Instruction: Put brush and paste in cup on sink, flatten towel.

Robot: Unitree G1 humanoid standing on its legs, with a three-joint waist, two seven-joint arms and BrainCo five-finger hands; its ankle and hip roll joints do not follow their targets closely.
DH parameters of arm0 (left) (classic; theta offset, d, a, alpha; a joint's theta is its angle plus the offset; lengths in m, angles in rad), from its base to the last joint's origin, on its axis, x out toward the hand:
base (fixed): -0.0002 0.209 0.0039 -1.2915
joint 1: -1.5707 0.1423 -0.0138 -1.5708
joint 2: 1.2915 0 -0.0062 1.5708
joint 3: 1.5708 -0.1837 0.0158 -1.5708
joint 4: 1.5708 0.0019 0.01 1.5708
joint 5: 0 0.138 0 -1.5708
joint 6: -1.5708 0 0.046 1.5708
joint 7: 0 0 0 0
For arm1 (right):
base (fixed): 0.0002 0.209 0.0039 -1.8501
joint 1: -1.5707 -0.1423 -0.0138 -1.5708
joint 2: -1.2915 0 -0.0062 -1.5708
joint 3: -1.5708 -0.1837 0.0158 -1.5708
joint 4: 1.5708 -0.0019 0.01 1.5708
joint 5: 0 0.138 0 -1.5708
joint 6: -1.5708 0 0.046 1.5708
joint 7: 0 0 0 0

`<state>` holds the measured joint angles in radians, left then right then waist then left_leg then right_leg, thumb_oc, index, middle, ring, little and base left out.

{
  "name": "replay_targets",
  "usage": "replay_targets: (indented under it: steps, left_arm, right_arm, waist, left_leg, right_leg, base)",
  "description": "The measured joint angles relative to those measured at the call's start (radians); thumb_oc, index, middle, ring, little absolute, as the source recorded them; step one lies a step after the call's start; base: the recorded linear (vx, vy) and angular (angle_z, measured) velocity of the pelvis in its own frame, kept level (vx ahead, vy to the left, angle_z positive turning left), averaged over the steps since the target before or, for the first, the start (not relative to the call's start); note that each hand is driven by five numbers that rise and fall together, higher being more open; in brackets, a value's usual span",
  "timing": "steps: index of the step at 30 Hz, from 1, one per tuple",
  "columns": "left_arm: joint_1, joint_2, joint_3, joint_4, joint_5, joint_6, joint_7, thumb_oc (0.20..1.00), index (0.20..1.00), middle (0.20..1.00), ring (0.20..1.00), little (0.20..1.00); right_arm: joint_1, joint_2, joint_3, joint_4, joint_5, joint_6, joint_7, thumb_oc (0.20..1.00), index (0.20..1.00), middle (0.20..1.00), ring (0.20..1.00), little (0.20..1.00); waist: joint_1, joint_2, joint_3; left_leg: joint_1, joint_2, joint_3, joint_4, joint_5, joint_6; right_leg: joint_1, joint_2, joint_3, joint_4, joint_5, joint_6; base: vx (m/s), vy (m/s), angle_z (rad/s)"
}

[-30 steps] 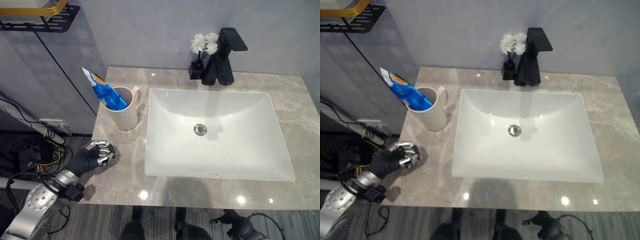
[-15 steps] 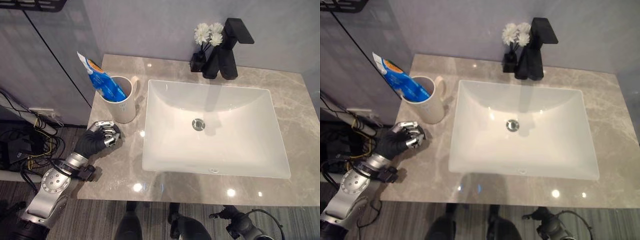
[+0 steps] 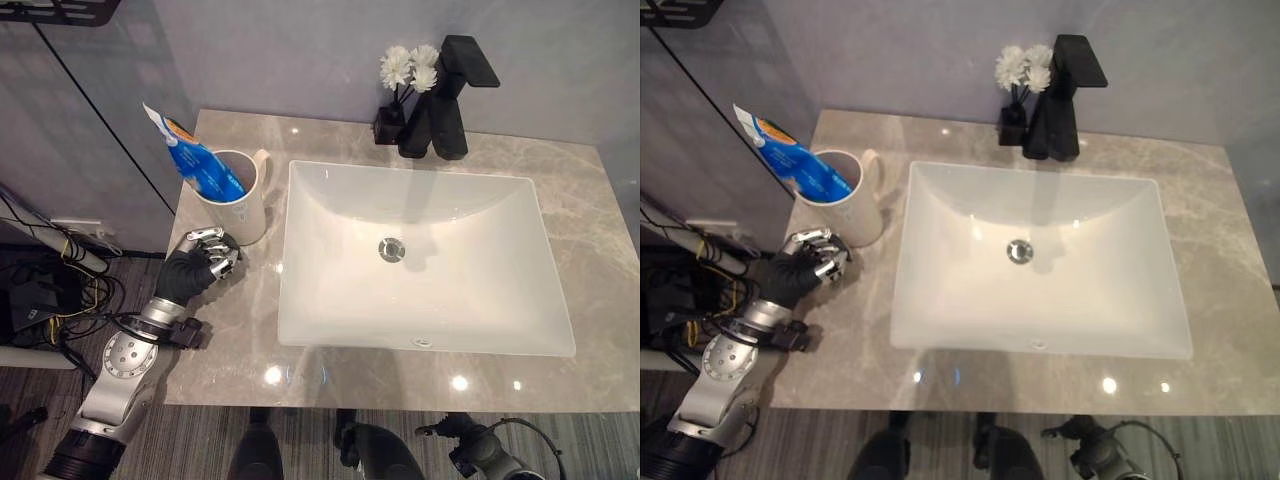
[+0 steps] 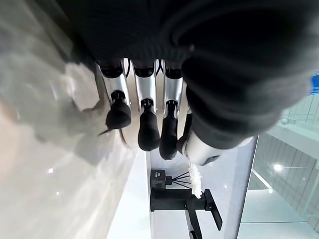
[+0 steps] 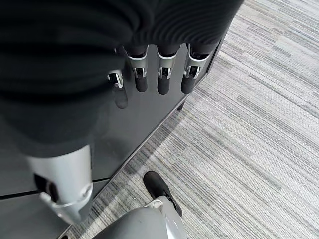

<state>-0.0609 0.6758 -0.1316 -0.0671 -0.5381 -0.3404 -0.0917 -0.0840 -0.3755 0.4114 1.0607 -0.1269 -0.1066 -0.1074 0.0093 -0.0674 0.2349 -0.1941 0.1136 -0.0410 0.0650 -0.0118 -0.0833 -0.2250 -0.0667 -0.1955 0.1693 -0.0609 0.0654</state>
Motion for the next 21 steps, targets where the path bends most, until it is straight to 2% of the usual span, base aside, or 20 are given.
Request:
replay_targets:
  steps: [6,12,21]
  left_arm:
    - [-0.042,-0.012,-0.002,0.012,0.03,0.006,0.031,0.2,0.2,0.2,0.2,0.2]
    - [-0.095,-0.021,-0.035,0.063,0.041,0.014,0.061,0.2,0.2,0.2,0.2,0.2]
    - [-0.149,-0.046,-0.073,0.122,0.079,0.014,0.099,0.2,0.2,0.2,0.2,0.2]
  right_arm:
    - [0.0,0.006,0.002,-0.014,0.0,0.001,-0.001,1.0,1.0,1.0,1.0,1.0]
    - [0.003,0.011,0.015,-0.02,0.001,0.003,-0.001,1.0,1.0,1.0,1.0,1.0]
    - [-0.003,0.014,0.033,-0.018,0.004,0.001,-0.003,1.0,1.0,1.0,1.0,1.0]
  waist:
    - [-0.003,-0.002,-0.008]
    - [-0.023,0.004,-0.052]
    - [-0.031,0.011,-0.087]
  left_leg:
    - [0.002,0.002,0.023,-0.014,0.003,-0.003]
    - [0.001,0.0,0.035,-0.046,0.014,-0.001]
    - [0.032,0.002,0.077,-0.125,0.05,-0.004]
  right_leg:
    - [-0.001,0.006,0.019,-0.035,0.026,-0.006]
    - [0.005,0.01,0.031,-0.101,0.065,-0.005]
    - [0.048,0.022,0.061,-0.248,0.149,-0.003]
  base:
    - [0.04,0.008,-0.09]
    - [0.02,0.009,-0.09]
    - [0.02,0.002,-0.11]
